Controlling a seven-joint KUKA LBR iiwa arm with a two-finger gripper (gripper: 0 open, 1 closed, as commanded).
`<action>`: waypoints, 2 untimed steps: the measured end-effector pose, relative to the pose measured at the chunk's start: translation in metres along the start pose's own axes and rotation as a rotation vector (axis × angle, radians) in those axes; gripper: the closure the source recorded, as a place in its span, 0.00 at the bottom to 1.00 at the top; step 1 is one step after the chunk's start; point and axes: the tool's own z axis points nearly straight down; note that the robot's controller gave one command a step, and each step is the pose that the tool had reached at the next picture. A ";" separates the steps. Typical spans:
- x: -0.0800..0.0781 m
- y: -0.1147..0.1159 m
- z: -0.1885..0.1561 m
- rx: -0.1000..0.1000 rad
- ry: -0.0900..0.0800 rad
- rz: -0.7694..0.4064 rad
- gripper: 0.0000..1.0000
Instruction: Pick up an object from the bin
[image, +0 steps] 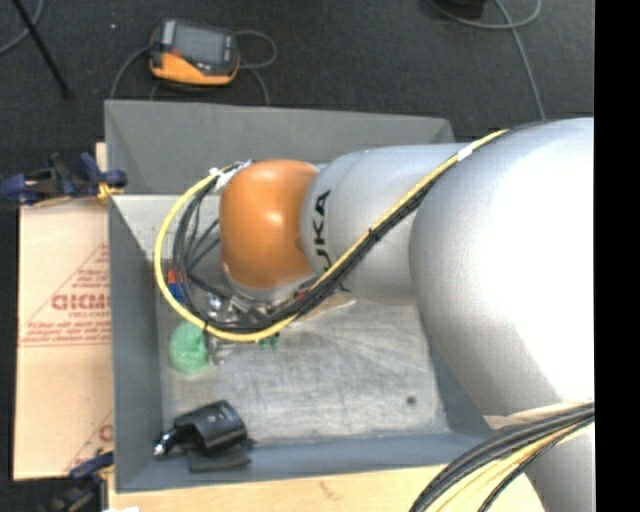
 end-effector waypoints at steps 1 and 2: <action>-0.005 -0.004 -0.015 0.001 0.008 0.074 1.00; -0.009 -0.007 -0.027 0.001 0.008 0.132 1.00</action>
Offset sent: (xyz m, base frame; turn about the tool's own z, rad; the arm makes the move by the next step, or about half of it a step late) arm 0.0393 0.0116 0.0918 -0.4844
